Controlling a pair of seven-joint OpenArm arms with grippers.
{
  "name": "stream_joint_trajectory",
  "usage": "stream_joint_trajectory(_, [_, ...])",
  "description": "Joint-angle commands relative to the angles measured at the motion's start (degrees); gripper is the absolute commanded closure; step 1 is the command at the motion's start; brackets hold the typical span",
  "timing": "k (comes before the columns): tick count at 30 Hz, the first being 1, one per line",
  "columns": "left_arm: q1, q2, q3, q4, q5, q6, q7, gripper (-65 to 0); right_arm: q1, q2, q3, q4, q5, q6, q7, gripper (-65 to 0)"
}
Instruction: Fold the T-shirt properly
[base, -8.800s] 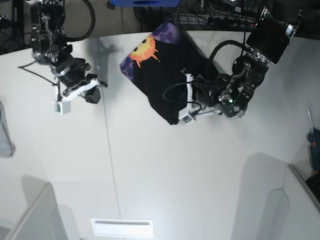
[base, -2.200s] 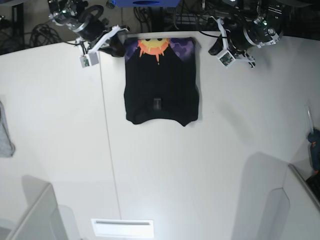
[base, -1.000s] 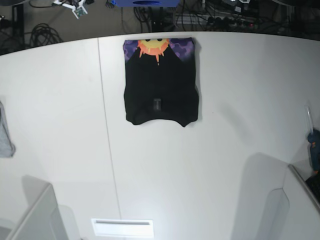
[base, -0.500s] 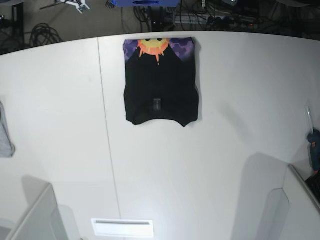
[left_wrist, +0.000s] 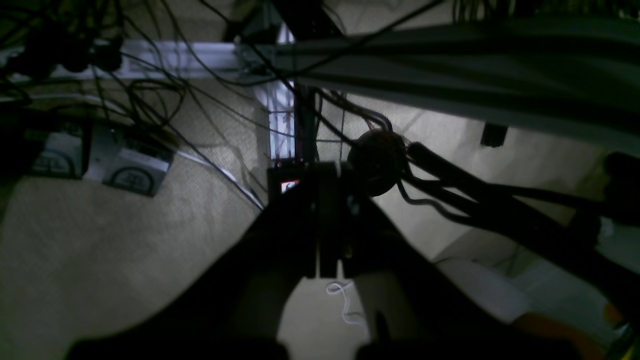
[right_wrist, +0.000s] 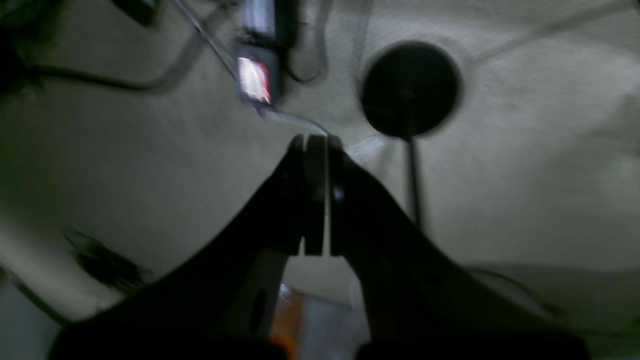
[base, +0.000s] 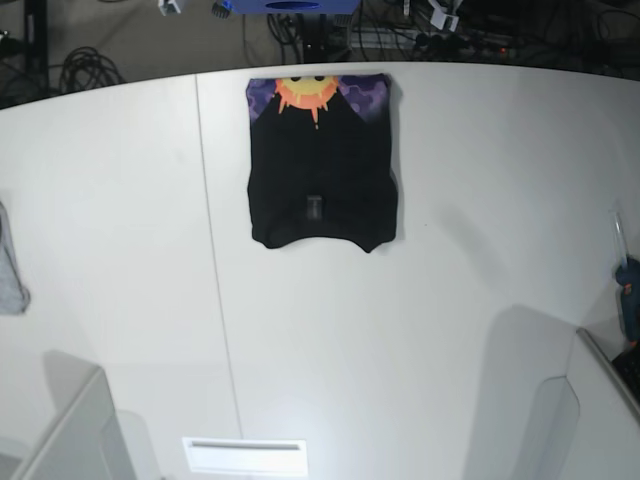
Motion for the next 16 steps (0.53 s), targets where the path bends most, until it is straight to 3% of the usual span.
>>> stream_joint_trajectory(1, [1.0,-0.4,0.0,0.0,2.5,-0.9,0.3,0.0,0.3,0.1,0.0,-2.0,0.1,0.4,2.7,0.0])
stream_joint_trajectory(3, [0.8,-0.4,-0.1,-0.1,7.3,2.3,0.7,0.0,1.7,-1.6,0.1,-4.4,0.1,0.3,6.4,0.0])
stream_joint_trajectory(7, [0.7,-0.2,-0.5,-0.2,12.4,8.7,0.3,0.0,3.2,-5.3,0.3,-4.6,0.1,0.3,5.0,0.0])
stream_joint_trajectory(11, [0.7,-0.2,-0.7,0.2,12.3,11.1,0.1,0.0,3.5,-7.2,0.2,-4.6,0.1,0.3,5.4,0.0])
stream_joint_trajectory(16, [-0.3,-0.2,-0.6,0.2,12.3,13.5,0.1,0.0,3.5,-6.7,0.6,-4.6,0.2,0.3,5.4,0.0])
